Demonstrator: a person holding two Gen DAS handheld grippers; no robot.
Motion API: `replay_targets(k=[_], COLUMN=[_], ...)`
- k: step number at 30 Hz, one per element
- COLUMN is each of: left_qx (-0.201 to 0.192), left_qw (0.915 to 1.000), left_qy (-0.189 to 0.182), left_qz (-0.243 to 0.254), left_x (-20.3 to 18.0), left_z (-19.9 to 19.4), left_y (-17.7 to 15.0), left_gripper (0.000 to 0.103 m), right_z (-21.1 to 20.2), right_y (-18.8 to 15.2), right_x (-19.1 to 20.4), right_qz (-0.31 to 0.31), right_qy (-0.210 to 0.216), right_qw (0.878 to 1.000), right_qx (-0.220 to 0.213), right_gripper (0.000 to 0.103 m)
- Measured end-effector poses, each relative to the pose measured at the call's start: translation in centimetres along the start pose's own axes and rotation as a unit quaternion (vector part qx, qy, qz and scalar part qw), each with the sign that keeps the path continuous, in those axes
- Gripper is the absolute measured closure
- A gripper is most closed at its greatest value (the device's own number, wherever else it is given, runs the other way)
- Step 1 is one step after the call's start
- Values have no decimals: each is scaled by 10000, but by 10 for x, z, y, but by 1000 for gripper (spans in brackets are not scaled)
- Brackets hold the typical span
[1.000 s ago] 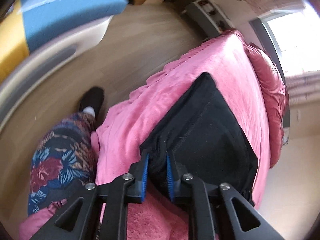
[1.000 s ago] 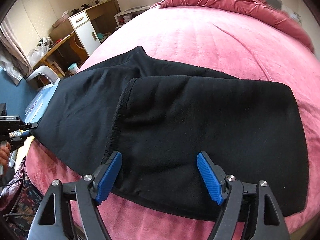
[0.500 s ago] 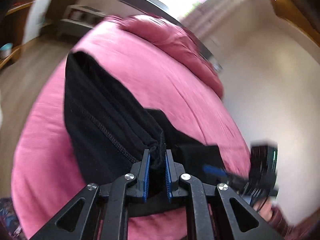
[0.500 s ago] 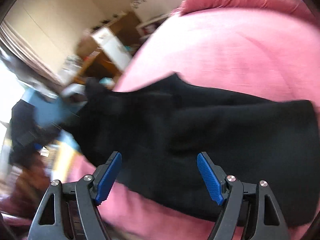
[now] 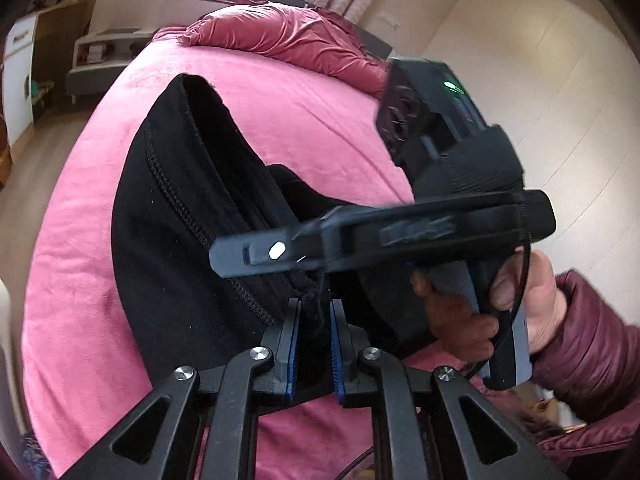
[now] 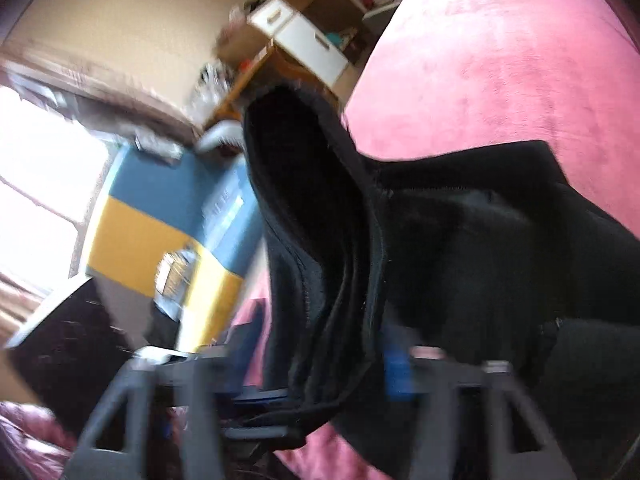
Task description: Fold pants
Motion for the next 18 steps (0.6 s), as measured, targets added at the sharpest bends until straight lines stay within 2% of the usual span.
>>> replay_targets(k=[1, 5, 10, 18], left_qx=[15, 92, 96, 4], left_qw=[9999, 9989, 9972, 9967], left_qy=[142, 384, 607, 614], left_qz=[87, 235, 419, 532], left_x=[0, -4, -18, -15], left_z=[1, 5, 5, -12], left_y=[-1, -6, -6, -9], left_gripper=[90, 90, 88, 80], right_z=[5, 11, 8, -13], right_y=[-1, 1, -2, -9], right_x=[-3, -8, -8, -9], right_qz=[-43, -171, -167, -129], right_qy=[-114, -217, -243, -177], right_qw=[9999, 9994, 9995, 9997], right_qx=[104, 209, 98, -114], right_gripper=[82, 88, 89, 89])
Point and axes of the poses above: each gripper's, at about its wrist camera, not at the fingertips, and z roughly the way its jaws point, x to its left, y to its top, the point moved 10 cm from there along z, roughly the way its jaws point, and after that the axes turned 12 degrees about y, right-handed, at the moved point
